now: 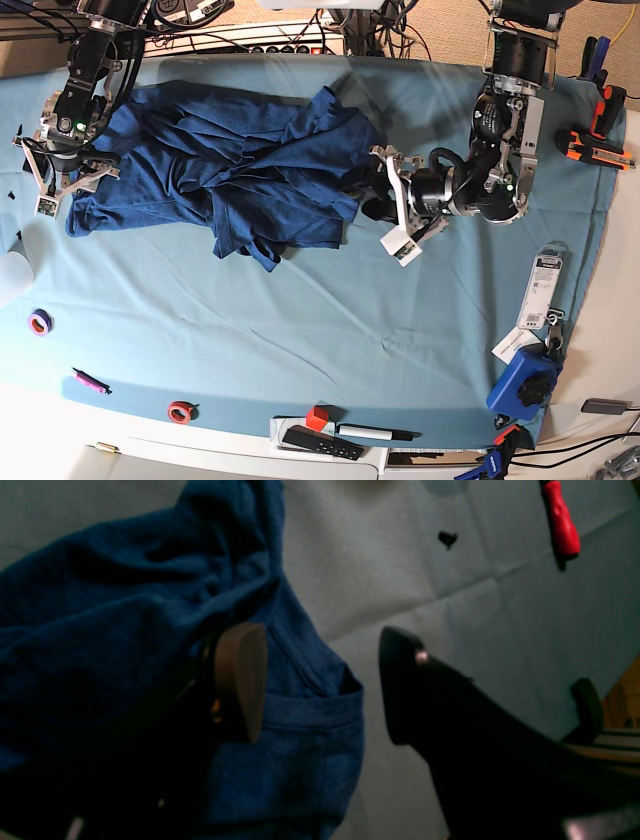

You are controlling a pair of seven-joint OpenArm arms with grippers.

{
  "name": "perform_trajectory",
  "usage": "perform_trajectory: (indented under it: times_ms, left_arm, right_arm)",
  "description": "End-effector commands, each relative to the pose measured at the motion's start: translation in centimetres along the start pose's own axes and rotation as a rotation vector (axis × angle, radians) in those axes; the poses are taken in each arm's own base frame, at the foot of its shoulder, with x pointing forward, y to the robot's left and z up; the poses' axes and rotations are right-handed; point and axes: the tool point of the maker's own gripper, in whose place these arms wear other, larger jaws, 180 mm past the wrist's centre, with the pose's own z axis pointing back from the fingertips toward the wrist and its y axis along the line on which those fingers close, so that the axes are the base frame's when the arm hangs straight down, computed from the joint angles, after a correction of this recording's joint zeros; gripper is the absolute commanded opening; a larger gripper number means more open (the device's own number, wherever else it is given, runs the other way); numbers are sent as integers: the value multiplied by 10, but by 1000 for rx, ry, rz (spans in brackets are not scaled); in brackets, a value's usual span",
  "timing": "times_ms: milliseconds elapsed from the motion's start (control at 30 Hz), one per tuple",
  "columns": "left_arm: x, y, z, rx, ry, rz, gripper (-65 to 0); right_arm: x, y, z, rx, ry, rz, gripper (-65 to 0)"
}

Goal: Layout the t-shirt on the table in an organized manner, then fold the t-shirt properly
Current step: 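Release the fabric and lift the left gripper back over the shirt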

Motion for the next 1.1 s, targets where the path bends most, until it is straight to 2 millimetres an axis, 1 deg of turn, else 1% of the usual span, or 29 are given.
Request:
perform_trajectory:
  times_ms: [0,33,167,200,267,333,400,567,733,833,900,1067]
  left_arm:
    - [14,-4,3,-19,-49,-10,-390]
    - [13,-6,1,-25,-50,-6,-410]
    - [10,-18,-7,-55,-53,16,-453]
    - [11,-21,-9,-63,-58,22,-474]
    - [11,-28,-13,-83,-66,21,-545]
    - [13,-33,-16,-96,-74,23,-646]
    - [18,-37,-18,-108,-92,27,-650]
    - [35,-62,-14,-240,-188,8,-650]
    - [39,-79,-10,-333,-215,-23,-650]
    - [35,-91,-15,-367,-197,-50,-650]
    - [30,-103,-21,-402,-169,-67,-650]
    - [9,-153,-40,-536,-68,-132,-650]
  right_arm:
    - [13,-9,2,-24,-42,2,-299]
    - [13,-9,2,-24,-42,1,-299]
    - [13,-8,2,-23,-40,1,-299]
    - [13,-9,2,-24,-40,1,-299]
    - [12,-8,2,-24,-37,1,-299]
    - [12,-9,2,-24,-36,1,-299]
    - [12,-9,2,-24,-36,1,-299]
    - [12,-8,2,-23,-36,1,-299]
    - [12,-9,2,-24,-37,1,-299]
    - [12,-9,2,-24,-37,1,-299]
    - [13,-9,2,-24,-38,1,-299]
    - [13,-9,2,-24,-37,1,-299]
